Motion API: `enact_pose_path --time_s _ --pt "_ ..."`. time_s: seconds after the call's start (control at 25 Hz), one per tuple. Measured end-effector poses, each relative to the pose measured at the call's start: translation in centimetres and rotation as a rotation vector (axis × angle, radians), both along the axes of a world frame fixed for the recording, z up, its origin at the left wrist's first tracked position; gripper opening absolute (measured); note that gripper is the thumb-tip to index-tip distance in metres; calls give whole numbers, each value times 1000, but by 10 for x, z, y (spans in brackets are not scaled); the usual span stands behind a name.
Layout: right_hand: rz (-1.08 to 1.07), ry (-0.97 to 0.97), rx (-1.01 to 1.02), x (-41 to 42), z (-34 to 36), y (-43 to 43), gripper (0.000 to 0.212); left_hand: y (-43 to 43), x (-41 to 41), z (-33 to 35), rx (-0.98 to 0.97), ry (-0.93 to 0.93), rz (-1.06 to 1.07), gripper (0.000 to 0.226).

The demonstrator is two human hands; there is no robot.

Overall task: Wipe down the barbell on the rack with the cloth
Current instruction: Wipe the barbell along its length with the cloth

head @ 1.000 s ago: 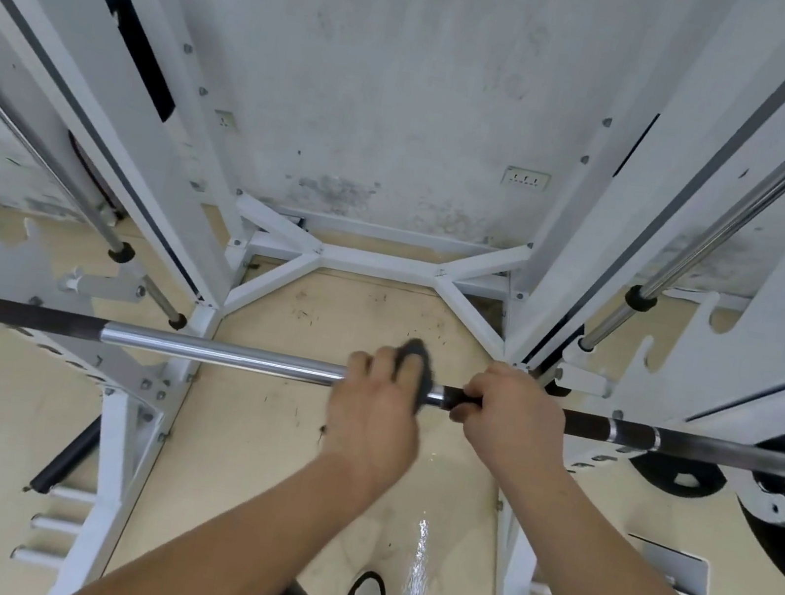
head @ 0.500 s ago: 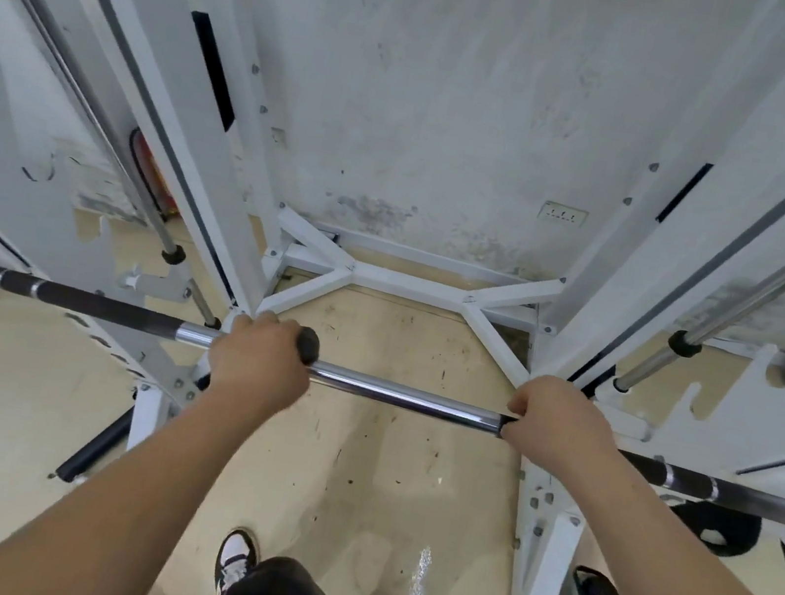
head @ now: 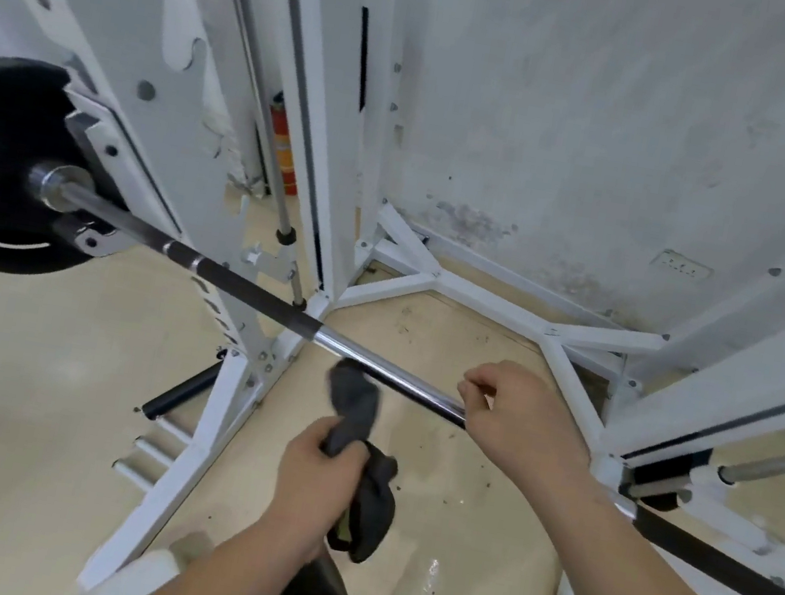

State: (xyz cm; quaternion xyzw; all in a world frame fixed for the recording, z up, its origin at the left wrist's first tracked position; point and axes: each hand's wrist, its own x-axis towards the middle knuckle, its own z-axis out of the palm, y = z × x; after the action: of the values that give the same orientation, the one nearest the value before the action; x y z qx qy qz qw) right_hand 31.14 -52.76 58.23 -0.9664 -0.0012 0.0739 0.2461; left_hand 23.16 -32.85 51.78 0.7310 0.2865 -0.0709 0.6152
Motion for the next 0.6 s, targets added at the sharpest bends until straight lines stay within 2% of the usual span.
enact_pose_path --time_s 0.08,0.16,0.36,0.52,0.6 --pt "19 -24 29 2 0 14 19 20 12 3 -239 127 287 14" --pt "18 -52 50 0 -2 17 19 33 34 9 -361 109 398 19" --pt "-25 -61 29 -20 -4 -12 19 -18 67 25 -462 63 272 40" --pt "-70 -98 -32 -46 -4 -53 29 -106 21 38 -533 152 36 17" --pt "-91 -65 -72 -62 -1 -84 35 -106 15 36 -542 101 60 15"
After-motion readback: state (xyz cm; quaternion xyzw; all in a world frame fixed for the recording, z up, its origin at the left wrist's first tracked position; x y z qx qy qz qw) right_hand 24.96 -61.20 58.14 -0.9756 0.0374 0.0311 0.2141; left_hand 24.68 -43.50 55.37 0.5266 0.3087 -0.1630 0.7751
